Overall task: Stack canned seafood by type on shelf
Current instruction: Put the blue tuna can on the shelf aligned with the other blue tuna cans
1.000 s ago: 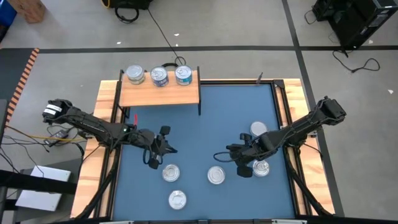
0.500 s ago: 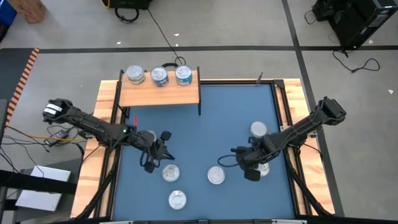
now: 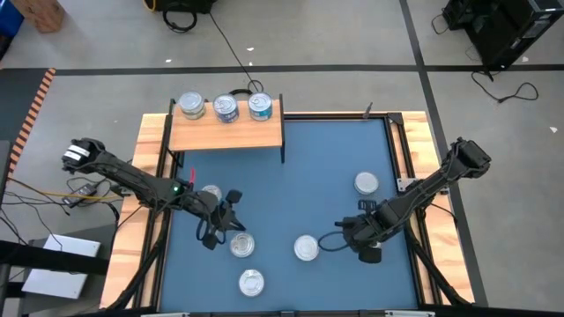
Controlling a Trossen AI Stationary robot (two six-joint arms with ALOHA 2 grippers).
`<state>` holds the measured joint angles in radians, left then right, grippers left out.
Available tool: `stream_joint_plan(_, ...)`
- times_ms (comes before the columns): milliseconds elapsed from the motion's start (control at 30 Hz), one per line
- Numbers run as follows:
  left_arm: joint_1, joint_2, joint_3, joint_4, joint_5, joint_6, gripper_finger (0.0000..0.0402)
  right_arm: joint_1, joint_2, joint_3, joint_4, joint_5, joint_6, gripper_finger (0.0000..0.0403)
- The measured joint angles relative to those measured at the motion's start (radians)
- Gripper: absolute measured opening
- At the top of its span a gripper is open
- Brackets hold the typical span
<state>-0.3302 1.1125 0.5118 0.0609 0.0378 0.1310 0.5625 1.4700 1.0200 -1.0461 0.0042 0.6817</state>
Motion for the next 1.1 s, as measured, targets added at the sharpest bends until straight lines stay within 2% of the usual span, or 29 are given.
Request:
stream_joint_plan(267,0.011,0.083,0.000,-0.002,-0.088,0.049,0.0009,-0.003,0.001,-0.090,0.021,0.006,-0.081,0.0120)
stream_joint_plan(633,0.053,0.139,0.000,0.023,-0.092,0.074,0.0004,-0.067,0.001,-0.147,0.145,-0.027,-0.266,0.0110)
stream_joint_plan(1100,0.058,0.139,0.000,0.026,-0.089,0.077,0.0003,-0.104,0.000,-0.191,0.142,-0.079,-0.408,0.0100)
